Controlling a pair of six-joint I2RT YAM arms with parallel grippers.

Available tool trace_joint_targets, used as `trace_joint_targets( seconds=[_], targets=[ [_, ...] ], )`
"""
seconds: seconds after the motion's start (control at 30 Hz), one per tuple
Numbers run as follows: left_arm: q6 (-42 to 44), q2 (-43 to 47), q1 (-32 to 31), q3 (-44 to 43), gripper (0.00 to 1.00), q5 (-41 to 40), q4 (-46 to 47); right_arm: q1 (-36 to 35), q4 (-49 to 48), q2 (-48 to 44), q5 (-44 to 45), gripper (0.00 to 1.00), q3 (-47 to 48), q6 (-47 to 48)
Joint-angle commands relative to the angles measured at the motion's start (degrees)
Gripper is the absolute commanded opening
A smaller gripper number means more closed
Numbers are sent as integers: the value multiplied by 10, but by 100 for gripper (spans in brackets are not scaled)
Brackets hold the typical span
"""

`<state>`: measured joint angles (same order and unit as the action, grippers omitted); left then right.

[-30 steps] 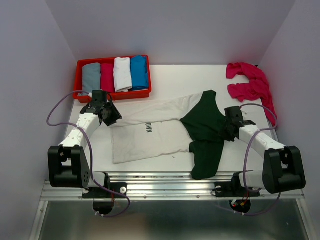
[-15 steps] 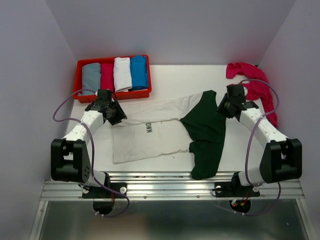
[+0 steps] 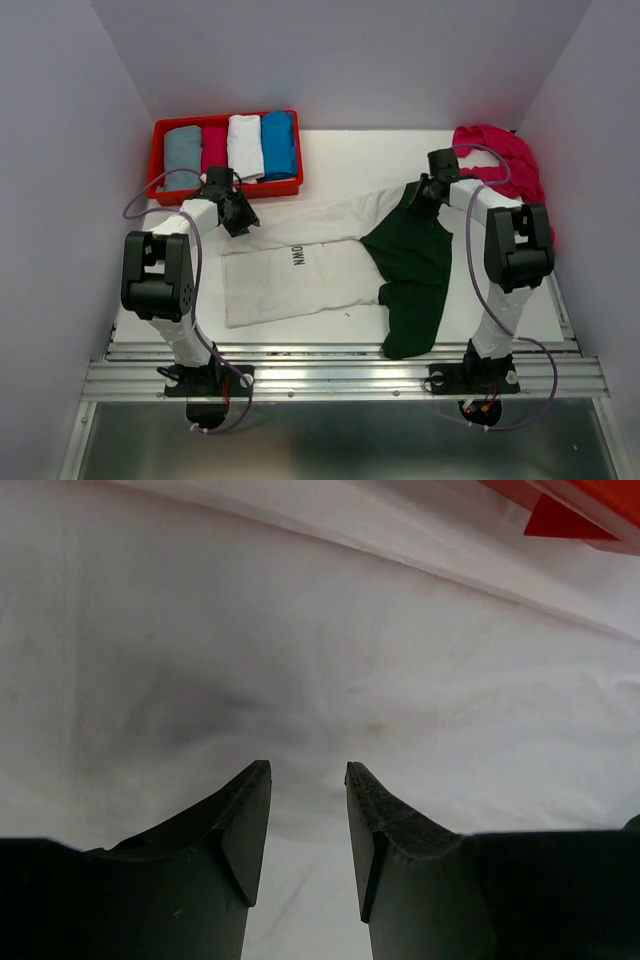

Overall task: Roll the t-shirts
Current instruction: Fold the T-shirt at the center of the board.

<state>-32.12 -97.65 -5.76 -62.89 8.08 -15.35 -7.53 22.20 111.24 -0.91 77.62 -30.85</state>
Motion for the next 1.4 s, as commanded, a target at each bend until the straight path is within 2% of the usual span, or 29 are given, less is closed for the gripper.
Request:
trace_joint_targets(
  seconds=[0.0, 0.3, 0.53, 1.07, 1.23, 1.37],
  targets=[
    [-8, -28, 9, -14, 47, -6, 17, 3, -22, 22, 6, 32, 33, 6],
    [-18, -36, 24, 24, 46, -35, 0, 23, -21, 65, 89, 32, 7, -7],
    [-34, -45, 30, 32, 46, -39, -3, 28, -22, 74, 117, 32, 3, -11],
    [-38, -126, 30, -92, 46, -30, -1, 28, -22, 217, 137, 31, 207, 25],
    [-23, -88, 29, -95, 47, -26, -16, 28, -20, 169, 112, 33, 196, 35],
    [-12, -27, 21, -80, 47, -22, -38, 28, -18, 60, 110, 42, 153, 45]
  ],
)
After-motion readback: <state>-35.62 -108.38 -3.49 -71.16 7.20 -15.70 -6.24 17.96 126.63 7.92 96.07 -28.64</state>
